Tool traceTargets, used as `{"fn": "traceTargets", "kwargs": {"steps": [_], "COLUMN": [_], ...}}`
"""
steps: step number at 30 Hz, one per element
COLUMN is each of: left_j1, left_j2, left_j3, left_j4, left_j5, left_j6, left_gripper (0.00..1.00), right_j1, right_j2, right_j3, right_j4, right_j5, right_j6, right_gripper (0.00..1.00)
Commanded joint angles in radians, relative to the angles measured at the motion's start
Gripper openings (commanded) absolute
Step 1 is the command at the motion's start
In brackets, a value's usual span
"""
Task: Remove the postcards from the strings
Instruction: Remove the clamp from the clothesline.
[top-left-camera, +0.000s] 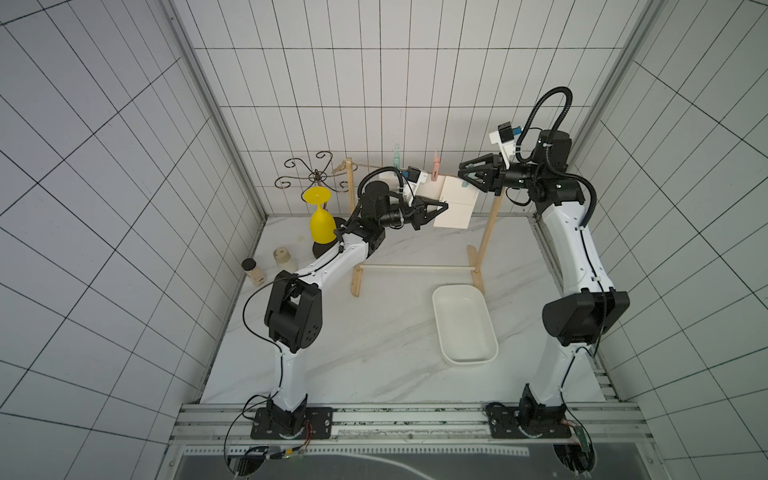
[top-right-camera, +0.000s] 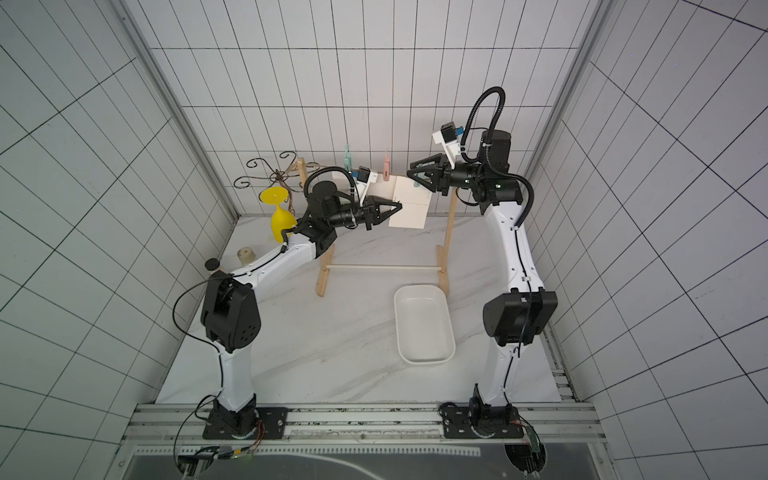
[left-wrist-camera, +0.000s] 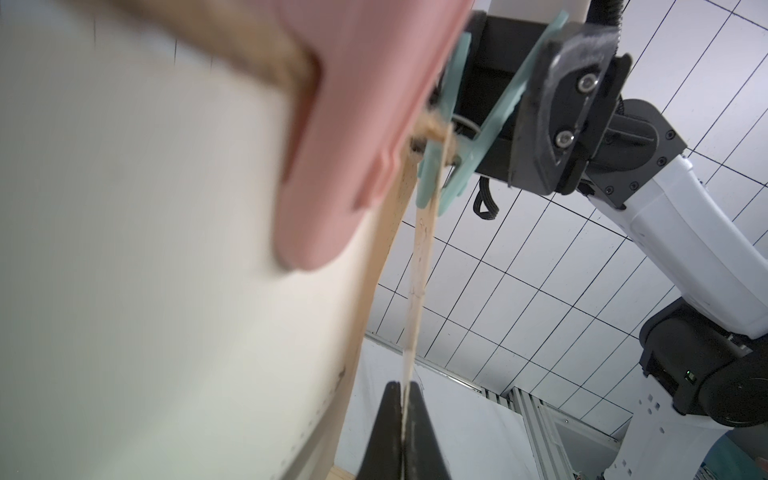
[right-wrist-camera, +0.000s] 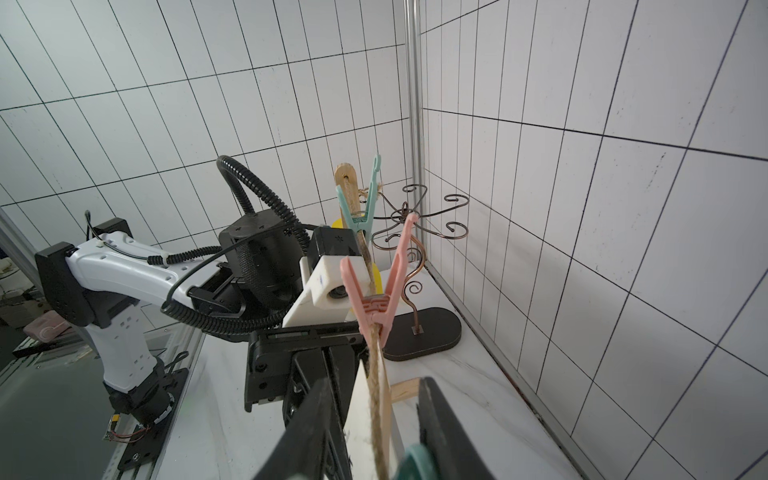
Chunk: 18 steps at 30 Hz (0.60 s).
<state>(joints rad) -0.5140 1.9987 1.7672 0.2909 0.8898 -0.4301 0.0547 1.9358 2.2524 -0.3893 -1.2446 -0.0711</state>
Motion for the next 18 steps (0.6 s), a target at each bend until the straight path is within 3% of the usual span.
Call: {"fn": "traceTargets", "kwargs": {"steps": [1,4,14,18], "left_j1": [0.006,0.006,0.006,0.006], "left_j2": [0.029,0.031,0.034,0.032], "left_j3": [0.032,0.033,0.035,0.034], "left_j4": [-0.002,-0.004,-0.006,-0.006], "left_j5": [0.003,0.006,0.008,0.009], "left_j6": [-0.002,-0.002,-0.004,-0.004], "left_gripper": [0.0,0.0,0.0,0.0], "right_j1": [-0.013,-0.013,-0.013,-0.013], "right_j2": [0.025,0.025,0.014,0.012], "right_j3": [0.045,0.046,0.047,0.047], "right_j4": [-0.03,-0.029,-0.01,0.011], "right_j5": [-0.037,-0.038,-0.025,-0.024], "right_j6": [0.002,0.002,0.015,0.03], "right_gripper": [0.33,0.33,0.51,0.52]}}
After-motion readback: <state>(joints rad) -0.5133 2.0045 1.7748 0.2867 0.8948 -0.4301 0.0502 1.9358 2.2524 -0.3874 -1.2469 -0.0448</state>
